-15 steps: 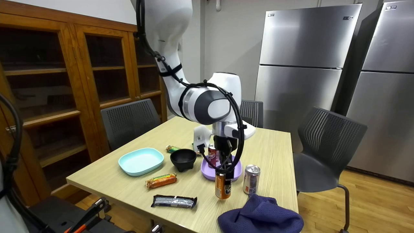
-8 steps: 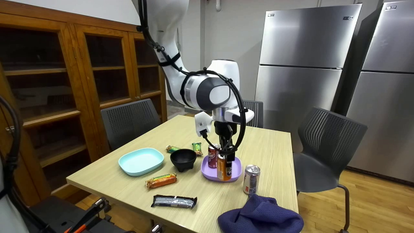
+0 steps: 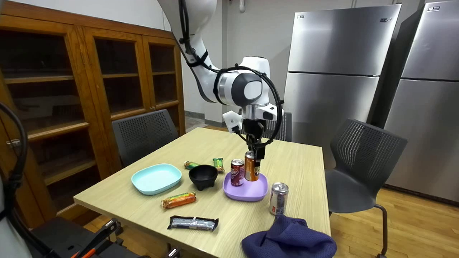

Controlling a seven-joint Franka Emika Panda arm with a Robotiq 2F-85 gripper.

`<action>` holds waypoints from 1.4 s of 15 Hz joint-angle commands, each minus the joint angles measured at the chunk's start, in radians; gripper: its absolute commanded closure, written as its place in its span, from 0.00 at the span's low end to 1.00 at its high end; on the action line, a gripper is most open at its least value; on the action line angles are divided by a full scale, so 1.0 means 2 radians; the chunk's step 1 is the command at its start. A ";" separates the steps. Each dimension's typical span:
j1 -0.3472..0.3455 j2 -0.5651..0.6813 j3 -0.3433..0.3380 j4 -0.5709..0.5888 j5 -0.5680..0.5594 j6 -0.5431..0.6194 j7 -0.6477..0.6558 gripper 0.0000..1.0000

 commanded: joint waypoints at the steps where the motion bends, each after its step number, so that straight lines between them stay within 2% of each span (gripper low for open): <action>1: -0.016 0.055 0.017 0.092 0.007 -0.054 -0.014 0.61; 12: -0.022 0.188 0.021 0.272 0.005 -0.133 -0.009 0.61; 21: -0.028 0.239 0.027 0.342 0.004 -0.171 -0.010 0.61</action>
